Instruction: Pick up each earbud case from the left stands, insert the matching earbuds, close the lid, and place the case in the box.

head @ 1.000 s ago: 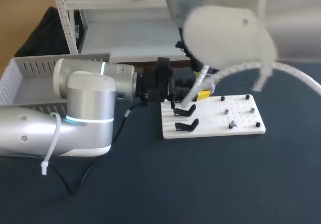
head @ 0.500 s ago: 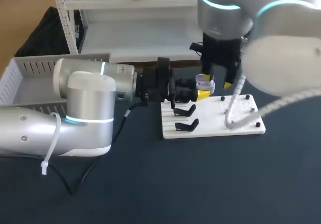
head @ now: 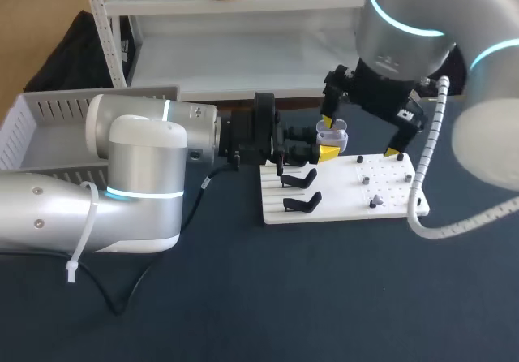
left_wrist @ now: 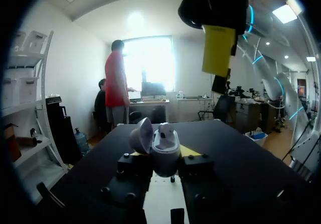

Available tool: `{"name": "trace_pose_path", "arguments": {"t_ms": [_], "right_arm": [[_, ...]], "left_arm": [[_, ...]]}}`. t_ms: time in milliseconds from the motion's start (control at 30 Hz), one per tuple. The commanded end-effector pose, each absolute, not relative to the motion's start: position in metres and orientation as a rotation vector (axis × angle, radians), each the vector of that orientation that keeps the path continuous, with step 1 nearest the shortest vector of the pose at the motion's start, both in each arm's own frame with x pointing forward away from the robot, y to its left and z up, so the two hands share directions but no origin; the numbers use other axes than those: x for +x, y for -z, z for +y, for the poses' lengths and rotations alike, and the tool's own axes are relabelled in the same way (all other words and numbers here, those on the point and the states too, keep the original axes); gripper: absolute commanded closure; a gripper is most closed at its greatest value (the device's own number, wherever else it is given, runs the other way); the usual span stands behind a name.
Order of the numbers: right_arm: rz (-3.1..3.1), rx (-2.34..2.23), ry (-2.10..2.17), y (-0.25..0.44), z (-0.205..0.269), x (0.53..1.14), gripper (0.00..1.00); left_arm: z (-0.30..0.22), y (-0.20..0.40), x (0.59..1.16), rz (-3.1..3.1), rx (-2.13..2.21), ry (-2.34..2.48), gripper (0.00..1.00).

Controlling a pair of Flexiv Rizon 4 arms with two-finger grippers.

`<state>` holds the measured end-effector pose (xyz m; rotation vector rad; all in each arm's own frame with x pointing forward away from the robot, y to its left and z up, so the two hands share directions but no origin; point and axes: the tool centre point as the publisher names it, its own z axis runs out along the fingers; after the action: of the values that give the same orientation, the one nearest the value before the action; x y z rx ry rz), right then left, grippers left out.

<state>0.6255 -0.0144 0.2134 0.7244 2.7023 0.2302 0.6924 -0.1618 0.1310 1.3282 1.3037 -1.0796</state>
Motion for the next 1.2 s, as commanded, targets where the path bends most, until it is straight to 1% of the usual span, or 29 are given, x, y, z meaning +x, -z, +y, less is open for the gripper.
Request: {"name": "trace_pose_path", "arguments": {"t_ms": [33,367,567,867,1200], "right_arm": [[2.681,0.715,-0.285,-0.212,-0.017,0.622,0.00],[2.612,0.760,-0.298,-0.189,-0.041,0.612,0.00],[2.635,0.759,-0.290,-0.164,-0.053,0.606,0.00],[2.686,0.663,-0.316,-0.121,-0.060,0.602,0.00],[2.703,0.509,-0.362,-0.098,-0.057,0.607,0.00]], "left_arm": [[-0.162,-0.131,0.693,1.305,1.329,1.079,1.00],[-0.162,-0.131,0.693,1.305,1.329,1.079,1.00],[-0.162,-0.131,0.693,1.305,1.329,1.079,1.00],[-0.162,-0.131,0.693,1.305,1.329,1.079,1.00],[-0.162,-0.131,0.693,1.305,1.329,1.079,1.00]]}}
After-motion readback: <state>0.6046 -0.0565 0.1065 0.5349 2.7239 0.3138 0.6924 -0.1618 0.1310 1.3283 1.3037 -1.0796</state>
